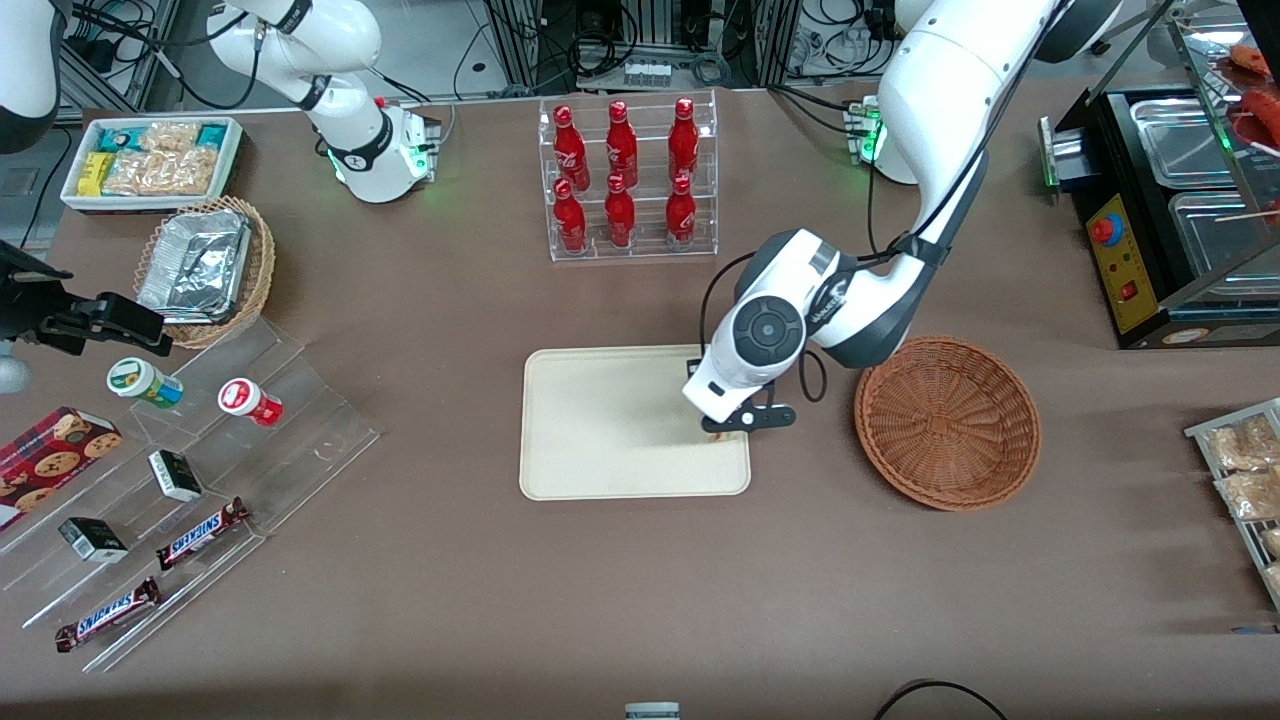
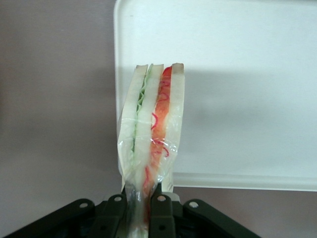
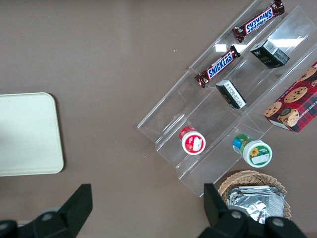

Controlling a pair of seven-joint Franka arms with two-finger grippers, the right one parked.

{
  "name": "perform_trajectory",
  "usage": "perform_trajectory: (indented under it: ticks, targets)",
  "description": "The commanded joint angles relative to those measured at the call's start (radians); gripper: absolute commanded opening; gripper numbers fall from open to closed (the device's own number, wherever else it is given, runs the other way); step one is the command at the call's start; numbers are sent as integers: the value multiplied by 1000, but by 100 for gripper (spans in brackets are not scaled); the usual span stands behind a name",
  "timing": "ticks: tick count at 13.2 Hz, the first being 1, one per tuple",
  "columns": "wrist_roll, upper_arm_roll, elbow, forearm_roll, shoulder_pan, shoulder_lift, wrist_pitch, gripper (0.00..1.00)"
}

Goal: Place sandwich from basket to tray
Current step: 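Carry the sandwich with the left gripper over the white tray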

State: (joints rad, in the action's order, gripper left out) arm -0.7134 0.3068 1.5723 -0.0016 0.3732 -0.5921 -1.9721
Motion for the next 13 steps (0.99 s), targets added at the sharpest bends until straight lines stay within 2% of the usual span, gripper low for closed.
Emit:
perform_trajectory:
  ticks: [1, 13]
  targets:
    - [23, 0, -78, -11, 22, -58, -19, 0]
    - [26, -2, -115, 28, 35, -155, -128, 0]
